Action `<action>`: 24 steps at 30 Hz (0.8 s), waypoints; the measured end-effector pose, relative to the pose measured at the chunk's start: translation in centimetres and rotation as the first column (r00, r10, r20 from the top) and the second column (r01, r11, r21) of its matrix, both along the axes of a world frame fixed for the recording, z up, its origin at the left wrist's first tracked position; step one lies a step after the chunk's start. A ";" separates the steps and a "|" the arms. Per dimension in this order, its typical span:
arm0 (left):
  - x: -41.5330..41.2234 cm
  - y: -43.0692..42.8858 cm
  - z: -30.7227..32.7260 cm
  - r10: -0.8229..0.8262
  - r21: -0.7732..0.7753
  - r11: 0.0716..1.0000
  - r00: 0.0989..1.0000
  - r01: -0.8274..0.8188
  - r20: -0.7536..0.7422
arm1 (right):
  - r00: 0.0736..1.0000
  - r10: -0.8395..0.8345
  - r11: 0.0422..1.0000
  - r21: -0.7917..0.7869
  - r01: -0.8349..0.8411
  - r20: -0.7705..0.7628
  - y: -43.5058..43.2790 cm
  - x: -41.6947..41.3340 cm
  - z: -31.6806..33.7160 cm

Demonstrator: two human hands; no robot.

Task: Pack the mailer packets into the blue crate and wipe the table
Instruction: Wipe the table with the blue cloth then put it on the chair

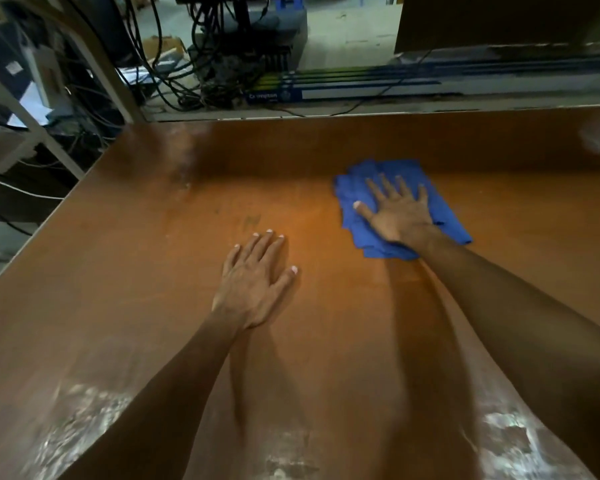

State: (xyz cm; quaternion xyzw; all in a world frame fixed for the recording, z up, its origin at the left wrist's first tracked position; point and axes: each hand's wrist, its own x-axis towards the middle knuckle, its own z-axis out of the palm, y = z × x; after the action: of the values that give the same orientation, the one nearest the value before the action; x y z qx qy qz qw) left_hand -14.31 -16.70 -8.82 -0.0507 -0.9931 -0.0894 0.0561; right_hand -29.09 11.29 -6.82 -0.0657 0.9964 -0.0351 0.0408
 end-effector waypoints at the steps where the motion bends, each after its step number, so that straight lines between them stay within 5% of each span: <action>1: 0.0 0.0 -0.1 0.005 -0.004 1.000 1.000 -0.005 0.001 | 0.988 0.155 0.988 0.006 -0.155 -0.013 -0.9 2.2 0.1; 4: 0.0 0.0 -0.2 -0.006 -0.022 1.000 1.000 0.007 0.014 | 0.895 0.446 0.895 0.013 -0.446 -0.019 -0.4 7.7 -0.3; 7: 0.8 0.2 -0.1 -0.011 -0.058 0.998 0.999 0.013 0.032 | 0.997 0.060 0.998 0.003 -0.060 -0.042 3.8 9.8 -0.4; 9: 2.2 0.9 0.3 -0.034 -0.088 0.995 0.999 0.037 0.034 | 0.988 -0.153 0.988 -0.028 0.152 -0.028 4.7 12.6 -0.3; 14: 9.4 3.5 1.1 -0.151 -0.083 0.984 0.985 0.157 0.081 | 0.931 0.364 0.931 0.045 -0.363 -0.027 3.4 24.7 -0.3; 15: 11.3 3.6 1.1 -0.161 -0.059 0.984 0.981 0.168 0.111 | 0.940 0.341 0.940 0.037 -0.340 -0.015 4.3 25.7 -0.1; 19: 18.4 3.3 0.7 -0.174 0.025 0.985 0.976 0.172 0.132 | 0.984 -0.170 0.985 -0.004 0.170 -0.044 6.8 29.1 -0.5; 21: 21.1 3.0 0.6 -0.168 0.020 0.986 0.980 0.167 0.103 | 0.996 -0.054 0.998 0.028 0.056 -0.065 4.8 32.9 -0.5; 24: 24.3 3.2 0.5 -0.156 0.003 0.988 0.985 0.156 0.074 | 0.940 0.341 0.940 0.039 -0.340 -0.031 3.0 39.1 -0.2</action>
State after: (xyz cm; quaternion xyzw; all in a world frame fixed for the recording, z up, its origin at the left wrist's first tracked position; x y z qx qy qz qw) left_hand 9.97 -13.52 -8.34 -0.1250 -0.9876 -0.0938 0.0120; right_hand 10.02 14.34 -7.03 -0.2368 0.9711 -0.0099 0.0289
